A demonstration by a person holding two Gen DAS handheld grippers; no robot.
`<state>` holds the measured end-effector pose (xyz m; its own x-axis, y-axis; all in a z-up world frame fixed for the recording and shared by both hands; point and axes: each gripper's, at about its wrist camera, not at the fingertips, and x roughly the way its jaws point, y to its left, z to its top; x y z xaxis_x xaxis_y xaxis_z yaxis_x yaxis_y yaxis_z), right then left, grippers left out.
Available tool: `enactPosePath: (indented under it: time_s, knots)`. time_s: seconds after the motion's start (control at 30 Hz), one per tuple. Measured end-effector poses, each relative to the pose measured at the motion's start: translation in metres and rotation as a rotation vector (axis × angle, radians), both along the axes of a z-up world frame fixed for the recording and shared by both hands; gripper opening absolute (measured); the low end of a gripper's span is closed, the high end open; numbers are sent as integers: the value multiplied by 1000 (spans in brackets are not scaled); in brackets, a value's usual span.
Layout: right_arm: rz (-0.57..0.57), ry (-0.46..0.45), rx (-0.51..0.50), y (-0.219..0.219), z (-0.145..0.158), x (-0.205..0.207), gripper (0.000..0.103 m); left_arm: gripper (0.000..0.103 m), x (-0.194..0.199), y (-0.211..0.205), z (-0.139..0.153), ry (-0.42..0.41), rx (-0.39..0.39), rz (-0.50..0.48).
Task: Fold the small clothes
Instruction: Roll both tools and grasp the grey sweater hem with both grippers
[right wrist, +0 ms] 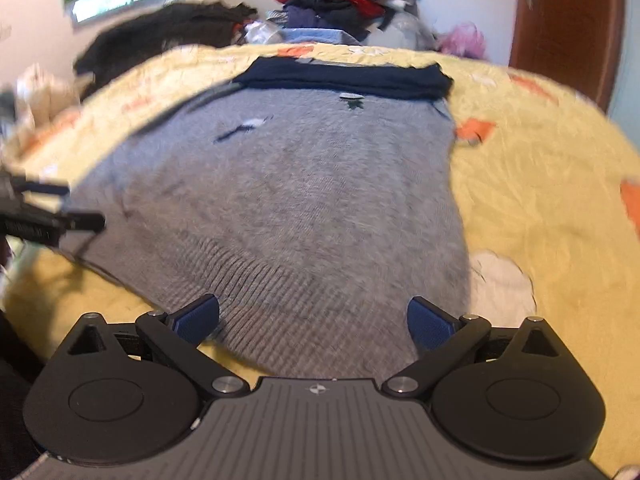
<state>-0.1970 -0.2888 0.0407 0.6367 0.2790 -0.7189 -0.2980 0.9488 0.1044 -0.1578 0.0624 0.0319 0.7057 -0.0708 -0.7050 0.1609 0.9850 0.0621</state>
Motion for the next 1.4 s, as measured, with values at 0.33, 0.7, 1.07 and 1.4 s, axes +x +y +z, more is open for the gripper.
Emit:
enactPosePath:
  time_s: [0.33,0.7,1.07,1.4]
  knots:
    - [-91,243,342,-73,0,14,103,103,4,69,-2,120,-279,109]
    - [-76,482,795,-99,-22,31,93,103,30,123,-25,344,-990,93]
    - [-152,407,946,-115,-32,57,96,102,43,108,-23,364,-950,41]
    - [-125,502,1075,-120,-42,53,89,38,46,103,-35,437,-911,35]
